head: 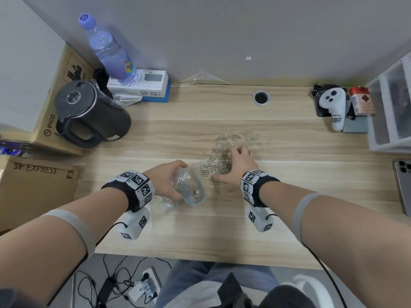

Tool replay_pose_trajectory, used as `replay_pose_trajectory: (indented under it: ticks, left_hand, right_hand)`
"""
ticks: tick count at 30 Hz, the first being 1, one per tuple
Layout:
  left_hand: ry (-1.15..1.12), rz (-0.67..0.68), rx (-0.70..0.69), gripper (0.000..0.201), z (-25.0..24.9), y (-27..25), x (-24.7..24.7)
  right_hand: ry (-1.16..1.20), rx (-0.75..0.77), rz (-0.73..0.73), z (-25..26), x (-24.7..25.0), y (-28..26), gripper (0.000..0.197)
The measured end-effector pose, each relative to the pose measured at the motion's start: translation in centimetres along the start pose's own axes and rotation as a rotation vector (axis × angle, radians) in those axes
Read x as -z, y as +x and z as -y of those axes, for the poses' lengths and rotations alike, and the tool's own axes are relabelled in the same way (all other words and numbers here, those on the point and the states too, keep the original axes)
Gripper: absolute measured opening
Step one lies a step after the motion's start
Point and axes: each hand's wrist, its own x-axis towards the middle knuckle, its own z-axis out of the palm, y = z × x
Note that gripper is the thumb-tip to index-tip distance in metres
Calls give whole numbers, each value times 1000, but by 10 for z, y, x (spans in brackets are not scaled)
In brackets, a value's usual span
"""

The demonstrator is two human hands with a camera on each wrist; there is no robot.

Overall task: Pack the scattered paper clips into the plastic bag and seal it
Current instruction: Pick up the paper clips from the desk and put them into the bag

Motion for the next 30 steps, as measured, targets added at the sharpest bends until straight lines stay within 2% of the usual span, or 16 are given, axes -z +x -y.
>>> replay_pose_trajectory:
  ticks: [2,5,7,10,16,18,23,30]
  left_hand:
    - [-1,-4,0,114,0,0,-1]
    - [4,-13,1,113,0,1,-1]
    - [8,-18,3,112,0,2,-2]
    - [8,-22,-10,114,-2,2,-1]
    - [114,-43,-91,117,-3,5,0]
    - [120,-42,-107,118,-7,5,-1]
    - [119,13,-107,128,-13,7,-4]
    - [123,33,-71,126,-16,14,-13]
  right_hand:
    - [-64,7,11,7,-4,-2,116]
    - [-195,46,56,15,-11,1,117]
    - [-242,86,91,18,-16,4,105]
    - [-210,119,102,17,-17,8,77]
    - [-133,173,40,11,-14,7,29]
    - [-99,192,38,9,-14,7,19]
    - [-55,171,58,8,-9,9,14]
    - [16,129,61,10,13,7,15]
